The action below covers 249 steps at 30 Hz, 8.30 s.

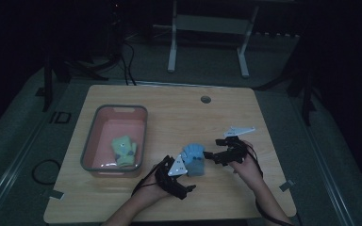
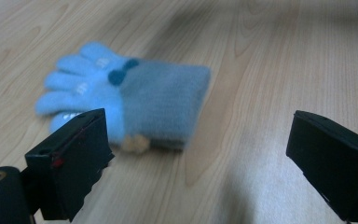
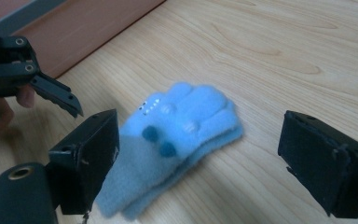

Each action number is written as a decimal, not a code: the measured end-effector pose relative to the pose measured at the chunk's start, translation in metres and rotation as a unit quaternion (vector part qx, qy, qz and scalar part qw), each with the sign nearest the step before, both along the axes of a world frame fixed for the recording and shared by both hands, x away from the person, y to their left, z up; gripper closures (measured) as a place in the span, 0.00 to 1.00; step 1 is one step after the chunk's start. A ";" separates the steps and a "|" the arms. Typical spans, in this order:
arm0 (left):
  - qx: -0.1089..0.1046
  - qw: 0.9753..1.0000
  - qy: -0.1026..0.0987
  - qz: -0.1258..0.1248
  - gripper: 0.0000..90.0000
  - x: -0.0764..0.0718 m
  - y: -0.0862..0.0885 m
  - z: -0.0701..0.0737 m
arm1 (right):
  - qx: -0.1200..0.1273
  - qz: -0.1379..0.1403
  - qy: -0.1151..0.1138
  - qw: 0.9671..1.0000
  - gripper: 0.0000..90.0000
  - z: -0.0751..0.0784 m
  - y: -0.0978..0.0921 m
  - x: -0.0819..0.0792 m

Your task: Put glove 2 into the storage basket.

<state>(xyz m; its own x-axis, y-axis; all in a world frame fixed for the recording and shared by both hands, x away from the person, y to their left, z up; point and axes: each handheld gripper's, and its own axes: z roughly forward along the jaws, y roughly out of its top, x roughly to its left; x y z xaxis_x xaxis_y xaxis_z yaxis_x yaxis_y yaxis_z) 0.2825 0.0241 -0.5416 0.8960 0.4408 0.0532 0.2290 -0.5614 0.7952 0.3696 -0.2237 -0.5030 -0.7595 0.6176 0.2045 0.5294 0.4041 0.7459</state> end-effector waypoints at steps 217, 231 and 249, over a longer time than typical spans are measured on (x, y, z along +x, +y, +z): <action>0.049 0.991 0.026 0.122 0.02 0.008 0.143 0.074 | 0.019 0.162 0.001 0.987 0.20 0.045 0.197 0.019; 0.025 0.996 0.028 0.085 0.02 0.006 0.104 0.066 | -0.003 0.153 -0.009 0.988 0.18 0.026 0.144 0.008; 0.009 0.999 0.027 0.032 0.02 0.000 0.057 0.051 | -0.012 0.120 -0.002 0.993 0.17 -0.001 0.089 0.001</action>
